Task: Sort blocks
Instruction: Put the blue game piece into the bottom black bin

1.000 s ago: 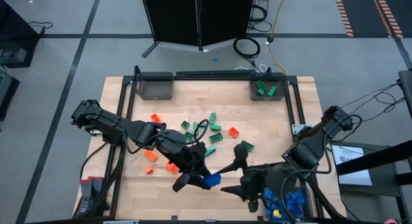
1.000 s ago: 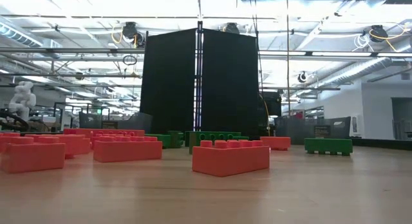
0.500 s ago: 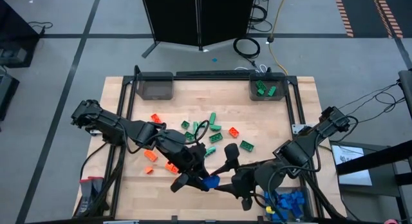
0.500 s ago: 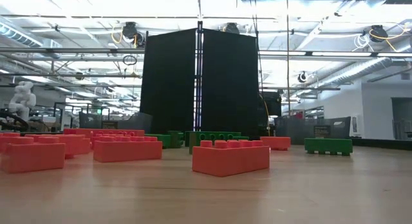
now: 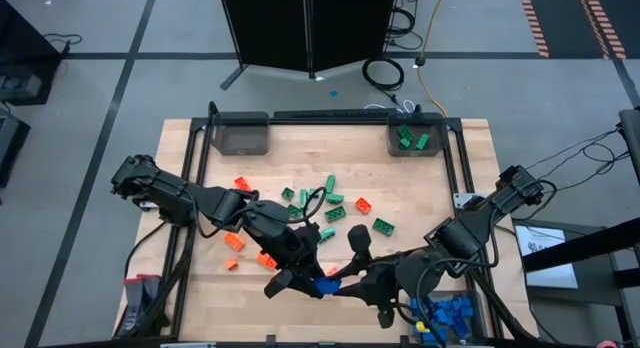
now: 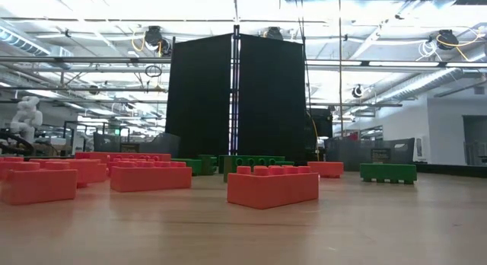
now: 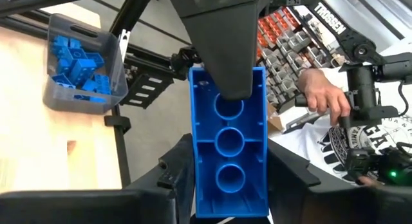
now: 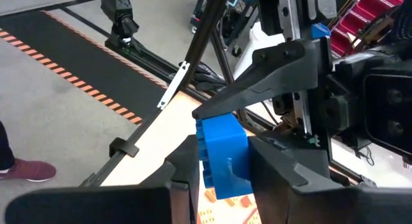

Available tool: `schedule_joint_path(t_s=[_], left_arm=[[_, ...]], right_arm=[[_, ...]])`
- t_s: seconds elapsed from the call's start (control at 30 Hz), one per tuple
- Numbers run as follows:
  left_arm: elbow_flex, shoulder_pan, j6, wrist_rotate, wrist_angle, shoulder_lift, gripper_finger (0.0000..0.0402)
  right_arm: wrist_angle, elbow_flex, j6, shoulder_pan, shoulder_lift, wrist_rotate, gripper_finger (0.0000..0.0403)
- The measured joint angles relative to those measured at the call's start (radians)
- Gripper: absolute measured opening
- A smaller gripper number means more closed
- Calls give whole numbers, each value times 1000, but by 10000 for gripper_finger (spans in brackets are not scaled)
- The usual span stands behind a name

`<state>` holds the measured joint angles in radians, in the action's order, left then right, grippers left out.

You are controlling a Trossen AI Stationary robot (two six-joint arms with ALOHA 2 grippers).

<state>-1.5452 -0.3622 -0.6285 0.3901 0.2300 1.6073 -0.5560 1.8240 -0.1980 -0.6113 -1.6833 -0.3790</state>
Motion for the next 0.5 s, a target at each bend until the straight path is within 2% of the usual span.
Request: schedule_joint_path(t_s=[0.17, 0.33, 0.5], left_arm=[[0, 0, 18, 6, 0, 0, 179], [0, -5, 21, 80, -4, 0, 224], [-2, -14, 17, 122, 36, -1, 242]], right_arm=[[0, 0, 22, 1, 0, -9, 83], [1, 0, 44, 2, 0, -6, 82], [-10, 0, 60, -1, -1, -6, 81]])
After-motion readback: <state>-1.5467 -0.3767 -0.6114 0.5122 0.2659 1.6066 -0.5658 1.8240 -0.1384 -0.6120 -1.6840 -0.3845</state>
